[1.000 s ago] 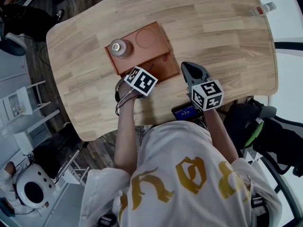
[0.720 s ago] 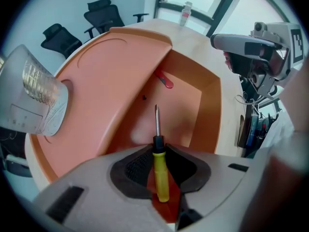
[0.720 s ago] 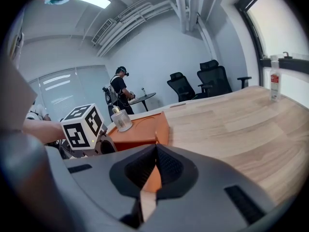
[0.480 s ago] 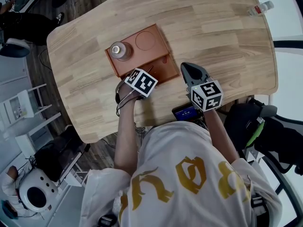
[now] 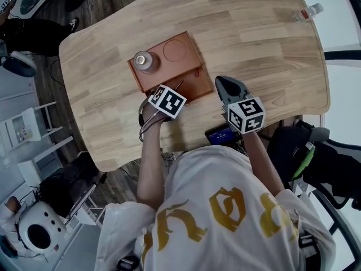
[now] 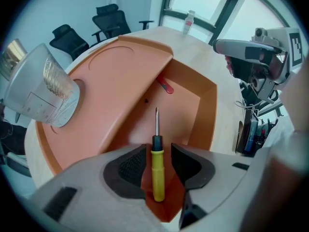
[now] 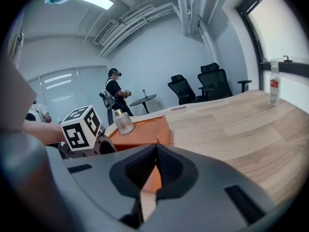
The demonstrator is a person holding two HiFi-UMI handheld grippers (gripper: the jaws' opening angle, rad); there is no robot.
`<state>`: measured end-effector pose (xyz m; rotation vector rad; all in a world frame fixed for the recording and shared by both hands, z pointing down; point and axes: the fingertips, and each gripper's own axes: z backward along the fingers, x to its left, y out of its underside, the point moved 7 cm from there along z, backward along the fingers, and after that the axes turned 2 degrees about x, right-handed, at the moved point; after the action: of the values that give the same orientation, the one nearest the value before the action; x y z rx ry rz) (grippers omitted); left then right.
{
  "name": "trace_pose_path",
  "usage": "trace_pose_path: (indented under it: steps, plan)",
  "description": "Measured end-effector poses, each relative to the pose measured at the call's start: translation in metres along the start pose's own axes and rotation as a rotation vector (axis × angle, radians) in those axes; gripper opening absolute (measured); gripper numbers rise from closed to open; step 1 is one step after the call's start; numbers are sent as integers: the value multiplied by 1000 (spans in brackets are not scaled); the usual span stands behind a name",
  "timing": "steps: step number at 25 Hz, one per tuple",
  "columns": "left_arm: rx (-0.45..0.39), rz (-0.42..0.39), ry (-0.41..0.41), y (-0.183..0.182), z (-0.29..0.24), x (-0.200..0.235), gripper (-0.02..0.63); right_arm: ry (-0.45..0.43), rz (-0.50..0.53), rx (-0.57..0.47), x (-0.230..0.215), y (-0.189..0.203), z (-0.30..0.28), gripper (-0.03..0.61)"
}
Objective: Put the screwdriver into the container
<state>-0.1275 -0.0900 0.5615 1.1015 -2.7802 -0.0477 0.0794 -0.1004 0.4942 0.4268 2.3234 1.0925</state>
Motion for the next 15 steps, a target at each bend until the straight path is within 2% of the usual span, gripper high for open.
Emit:
trace_pose_path:
  steps: [6,13,15]
  plan:
    - [-101,36,-32,5,21,-2,150,-9,20,-11,6,-4,4,11]
    - [-336,161,-81,15,52,5,148,-1,42,-27,10,-10,14,11]
    - [-380,188,-101,18,59,6,101,-7,56,-32,13,-14,16,11]
